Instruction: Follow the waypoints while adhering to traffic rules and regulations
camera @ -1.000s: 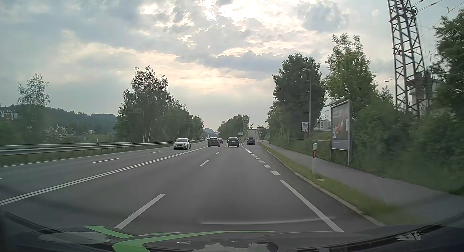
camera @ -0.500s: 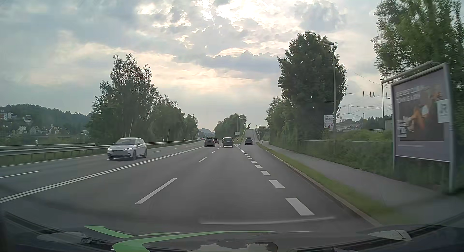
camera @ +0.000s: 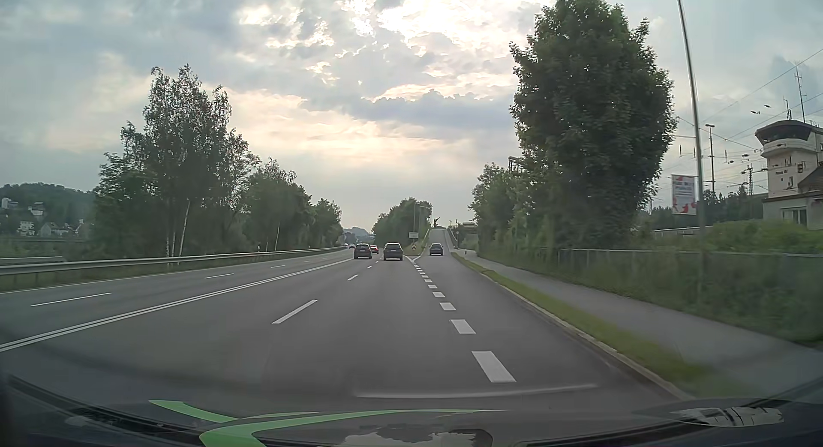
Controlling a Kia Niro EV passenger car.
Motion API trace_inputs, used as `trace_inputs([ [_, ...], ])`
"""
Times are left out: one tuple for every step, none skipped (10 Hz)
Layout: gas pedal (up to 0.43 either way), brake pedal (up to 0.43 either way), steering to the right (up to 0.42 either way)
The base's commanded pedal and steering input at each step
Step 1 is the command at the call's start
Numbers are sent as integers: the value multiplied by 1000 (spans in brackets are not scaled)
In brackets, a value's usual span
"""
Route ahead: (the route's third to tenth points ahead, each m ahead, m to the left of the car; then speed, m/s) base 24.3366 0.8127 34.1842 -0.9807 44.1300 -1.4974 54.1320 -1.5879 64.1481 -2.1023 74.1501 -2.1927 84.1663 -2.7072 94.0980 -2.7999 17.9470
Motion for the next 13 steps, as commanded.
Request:
trace_inputs([
  [0, 0, 7],
  [0, 0, 6],
  [0, 0, 5],
  [0, 0, 5],
  [0, 0, 5],
  [0, 0, 5],
  [0, 0, 5],
  [0, 0, 5],
  [0, 0, 5],
  [0, 0, 5],
  [0, 0, 5],
  [0, 91, 5],
  [0, 116, 4],
])
